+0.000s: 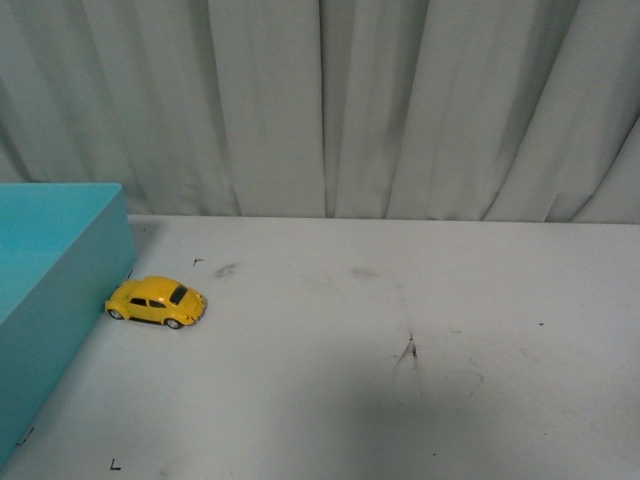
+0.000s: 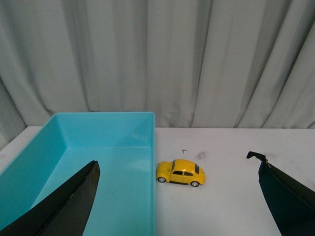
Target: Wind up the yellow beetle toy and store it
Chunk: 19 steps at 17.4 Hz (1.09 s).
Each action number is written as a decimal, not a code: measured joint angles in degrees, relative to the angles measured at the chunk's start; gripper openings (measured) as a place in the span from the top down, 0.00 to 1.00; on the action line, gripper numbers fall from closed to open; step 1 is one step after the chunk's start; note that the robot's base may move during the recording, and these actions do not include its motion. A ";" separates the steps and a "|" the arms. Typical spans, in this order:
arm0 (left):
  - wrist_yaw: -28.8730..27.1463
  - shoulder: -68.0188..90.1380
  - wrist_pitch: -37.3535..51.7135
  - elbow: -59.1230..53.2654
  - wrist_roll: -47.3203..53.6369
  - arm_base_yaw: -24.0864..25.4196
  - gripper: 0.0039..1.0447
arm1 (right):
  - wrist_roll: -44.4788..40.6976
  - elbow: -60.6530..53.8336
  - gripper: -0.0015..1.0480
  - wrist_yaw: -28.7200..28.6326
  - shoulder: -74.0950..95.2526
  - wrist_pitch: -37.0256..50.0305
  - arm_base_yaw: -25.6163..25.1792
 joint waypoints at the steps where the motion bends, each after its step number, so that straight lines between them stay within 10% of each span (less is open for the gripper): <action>1: 0.00 0.00 -0.02 0.00 0.00 0.00 0.06 | 0.00 -0.46 0.98 -0.02 -2.82 -2.58 0.00; 19: 0.00 0.00 0.00 0.00 -0.02 0.00 0.06 | 0.00 -0.74 0.98 0.00 -32.96 -30.93 0.00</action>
